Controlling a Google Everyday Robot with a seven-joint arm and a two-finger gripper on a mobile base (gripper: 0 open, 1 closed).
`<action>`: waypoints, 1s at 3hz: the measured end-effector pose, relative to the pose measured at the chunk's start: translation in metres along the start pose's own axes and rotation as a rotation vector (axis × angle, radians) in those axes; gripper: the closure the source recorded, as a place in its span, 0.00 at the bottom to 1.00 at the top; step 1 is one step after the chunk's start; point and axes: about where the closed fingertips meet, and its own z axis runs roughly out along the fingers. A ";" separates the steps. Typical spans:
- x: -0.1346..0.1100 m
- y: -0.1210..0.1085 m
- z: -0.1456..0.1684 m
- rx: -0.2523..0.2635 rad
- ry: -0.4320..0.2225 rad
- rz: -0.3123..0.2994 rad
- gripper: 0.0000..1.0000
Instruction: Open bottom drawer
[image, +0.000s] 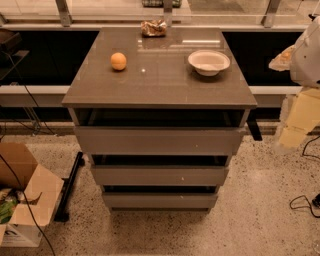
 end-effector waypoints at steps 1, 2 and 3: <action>0.000 0.000 0.000 0.000 0.000 0.000 0.00; 0.000 0.000 0.012 0.019 -0.038 0.022 0.00; 0.005 0.002 0.038 0.015 -0.146 0.079 0.00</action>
Offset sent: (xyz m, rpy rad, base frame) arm 0.0107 0.0026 -0.0378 0.1138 -0.0579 -0.0470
